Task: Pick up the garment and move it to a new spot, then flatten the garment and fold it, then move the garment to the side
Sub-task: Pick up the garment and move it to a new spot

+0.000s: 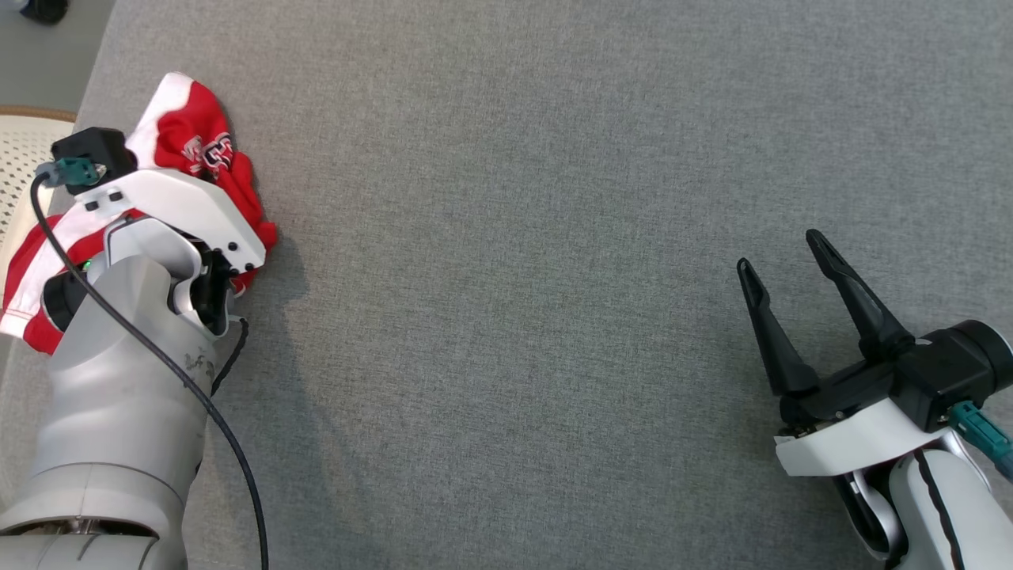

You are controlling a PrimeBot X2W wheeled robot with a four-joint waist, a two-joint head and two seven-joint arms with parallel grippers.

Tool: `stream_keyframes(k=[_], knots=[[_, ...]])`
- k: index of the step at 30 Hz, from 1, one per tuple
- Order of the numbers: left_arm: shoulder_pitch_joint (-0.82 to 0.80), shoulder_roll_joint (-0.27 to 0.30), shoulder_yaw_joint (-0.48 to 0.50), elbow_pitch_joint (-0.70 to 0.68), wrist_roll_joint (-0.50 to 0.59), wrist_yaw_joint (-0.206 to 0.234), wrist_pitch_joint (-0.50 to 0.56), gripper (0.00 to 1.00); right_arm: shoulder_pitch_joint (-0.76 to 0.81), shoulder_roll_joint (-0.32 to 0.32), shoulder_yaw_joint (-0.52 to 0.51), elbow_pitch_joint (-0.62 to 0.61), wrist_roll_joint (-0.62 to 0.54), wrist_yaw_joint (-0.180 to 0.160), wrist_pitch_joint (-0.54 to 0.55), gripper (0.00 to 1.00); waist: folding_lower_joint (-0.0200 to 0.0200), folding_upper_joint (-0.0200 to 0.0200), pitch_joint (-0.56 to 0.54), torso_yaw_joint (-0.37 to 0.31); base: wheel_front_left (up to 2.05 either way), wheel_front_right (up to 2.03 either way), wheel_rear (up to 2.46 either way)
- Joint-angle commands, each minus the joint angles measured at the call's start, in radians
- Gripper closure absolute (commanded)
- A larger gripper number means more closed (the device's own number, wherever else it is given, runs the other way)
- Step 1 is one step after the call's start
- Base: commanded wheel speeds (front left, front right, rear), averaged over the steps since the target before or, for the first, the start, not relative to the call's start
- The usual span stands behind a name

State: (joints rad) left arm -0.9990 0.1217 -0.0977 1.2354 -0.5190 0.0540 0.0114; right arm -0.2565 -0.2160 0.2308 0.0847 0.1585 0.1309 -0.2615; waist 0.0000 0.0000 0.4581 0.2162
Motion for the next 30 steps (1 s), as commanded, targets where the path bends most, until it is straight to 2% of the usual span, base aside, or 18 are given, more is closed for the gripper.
stream_keyframes(k=[1, 3, 10, 14, 19, 25, 30], knots=[[0.008, 0.012, -0.001, -0.006, 0.013, 0.003, -0.039, 1.00, 0.007, 0.003, -0.003, 0.004, -0.002, 0.000, -0.006, 0.00, 0.0000, 0.0000, -0.014, -0.004, 0.00, 0.00, 0.00], [0.019, 0.018, -0.005, -0.012, 0.018, 0.001, -0.111, 1.00, 0.012, 0.010, 0.000, 0.007, -0.001, 0.000, -0.006, 0.00, 0.0000, 0.0000, -0.030, -0.008, 0.00, 0.00, 0.00], [0.058, 0.031, -0.022, -0.040, 0.041, -0.016, -0.256, 1.00, 0.027, 0.037, -0.006, 0.016, 0.007, 0.000, -0.006, 0.00, 0.0000, 0.0000, -0.097, -0.027, 0.00, 0.00, 0.00], [0.101, 0.033, -0.029, -0.104, 0.064, -0.022, -0.276, 1.00, 0.049, 0.059, -0.016, 0.022, 0.008, 0.000, -0.006, 0.00, 0.0000, 0.0000, -0.145, -0.047, 0.00, 0.00, 0.00], [0.199, 0.022, -0.008, -0.294, 0.096, -0.009, -0.276, 1.00, 0.086, 0.087, -0.032, 0.025, 0.012, 0.000, -0.006, 0.00, 0.0000, 0.0000, -0.210, -0.087, 0.00, 0.00, 0.00], [0.351, -0.001, 0.014, -0.517, 0.137, 0.010, -0.277, 1.00, 0.125, 0.113, -0.051, 0.024, 0.017, 0.000, -0.006, 0.00, 0.0000, 0.0000, -0.289, -0.164, 0.00, 0.00, 0.00], [0.443, -0.025, -0.013, -0.641, 0.162, 0.017, -0.277, 1.00, 0.147, 0.126, -0.074, 0.016, 0.017, 0.000, -0.006, 0.00, 0.0000, 0.0000, -0.328, -0.227, 0.00, 0.00, 0.00]])
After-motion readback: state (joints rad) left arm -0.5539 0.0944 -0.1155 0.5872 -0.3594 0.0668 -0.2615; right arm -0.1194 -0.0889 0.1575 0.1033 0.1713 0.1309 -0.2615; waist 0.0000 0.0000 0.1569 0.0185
